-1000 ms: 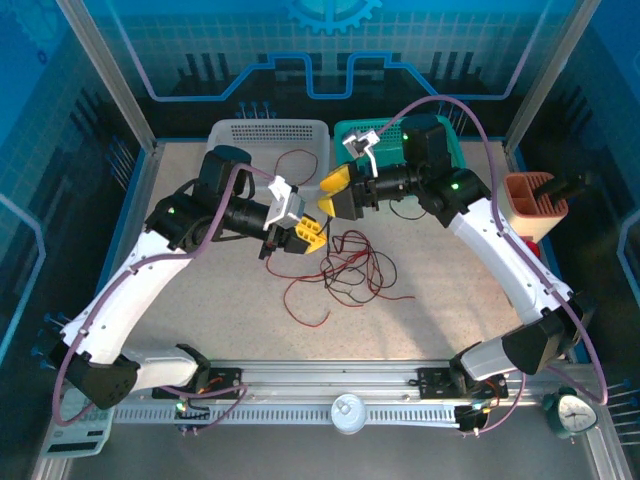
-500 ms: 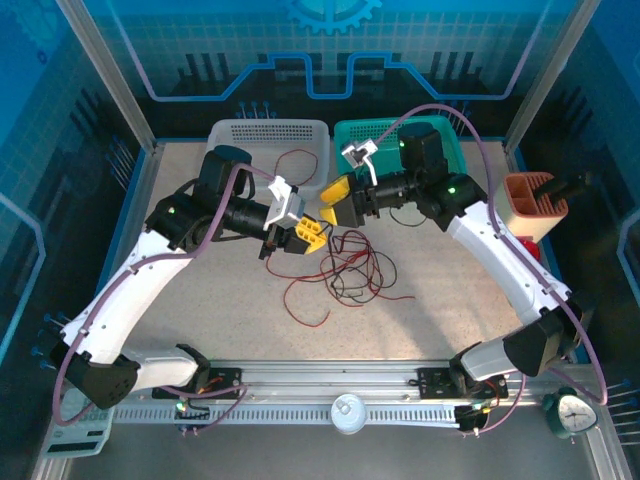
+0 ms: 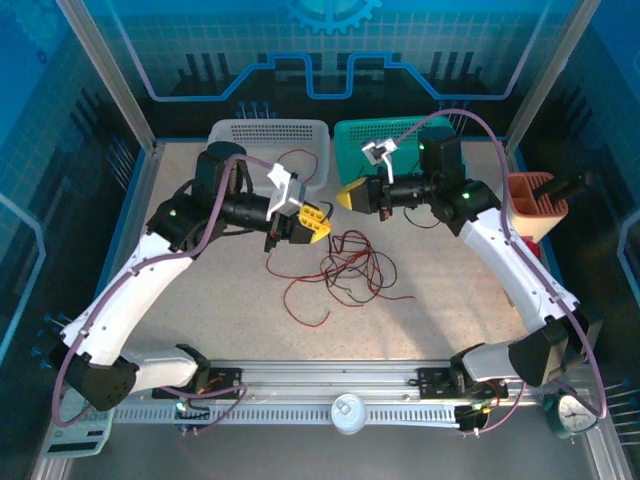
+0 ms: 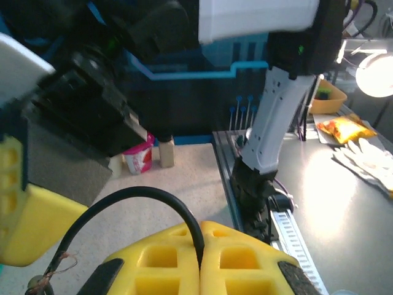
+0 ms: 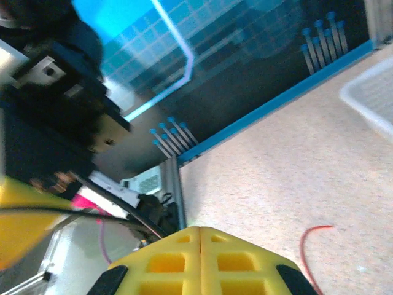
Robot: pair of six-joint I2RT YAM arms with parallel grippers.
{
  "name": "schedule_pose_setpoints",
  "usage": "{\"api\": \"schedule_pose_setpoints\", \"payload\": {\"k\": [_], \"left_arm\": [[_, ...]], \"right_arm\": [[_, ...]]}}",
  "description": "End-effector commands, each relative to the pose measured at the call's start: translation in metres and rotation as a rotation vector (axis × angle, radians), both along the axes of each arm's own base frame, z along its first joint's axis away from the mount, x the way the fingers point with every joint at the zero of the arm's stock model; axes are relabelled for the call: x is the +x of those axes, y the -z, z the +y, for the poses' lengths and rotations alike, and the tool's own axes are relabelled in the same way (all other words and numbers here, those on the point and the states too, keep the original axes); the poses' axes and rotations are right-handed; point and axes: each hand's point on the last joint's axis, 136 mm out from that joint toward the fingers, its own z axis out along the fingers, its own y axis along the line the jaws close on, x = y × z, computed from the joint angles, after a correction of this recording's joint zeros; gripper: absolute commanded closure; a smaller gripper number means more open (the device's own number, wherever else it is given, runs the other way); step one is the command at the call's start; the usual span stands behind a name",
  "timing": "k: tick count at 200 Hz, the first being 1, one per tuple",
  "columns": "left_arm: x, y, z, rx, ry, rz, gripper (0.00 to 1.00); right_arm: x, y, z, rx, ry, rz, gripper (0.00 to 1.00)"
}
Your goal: Untangle the cables
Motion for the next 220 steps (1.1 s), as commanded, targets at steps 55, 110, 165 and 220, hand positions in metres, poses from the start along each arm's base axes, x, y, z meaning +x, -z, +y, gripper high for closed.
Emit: {"api": "schedule_pose_setpoints", "payload": {"k": [55, 110, 165, 220], "left_arm": [[0.026, -0.059, -0.010, -0.128, -0.115, 0.492, 1.00], [0.056, -0.090, -0.022, -0.277, -0.117, 0.927, 1.00], [0.058, -0.116, -0.019, -0.359, -0.111, 1.056, 1.00], [0.057, -0.120, -0.024, -0.363, -0.084, 1.094, 1.00]], "right_arm": [[0.025, -0.031, -0.024, 0.090, 0.215, -0.054, 0.95], [0.010, -0.034, -0.016, 0.047, 0.236, -0.136, 0.49], [0.017, -0.029, -0.002, 0.053, 0.220, -0.143, 0.35], [0.033, -0.041, 0.020, 0.062, 0.218, -0.168, 0.29]]}}
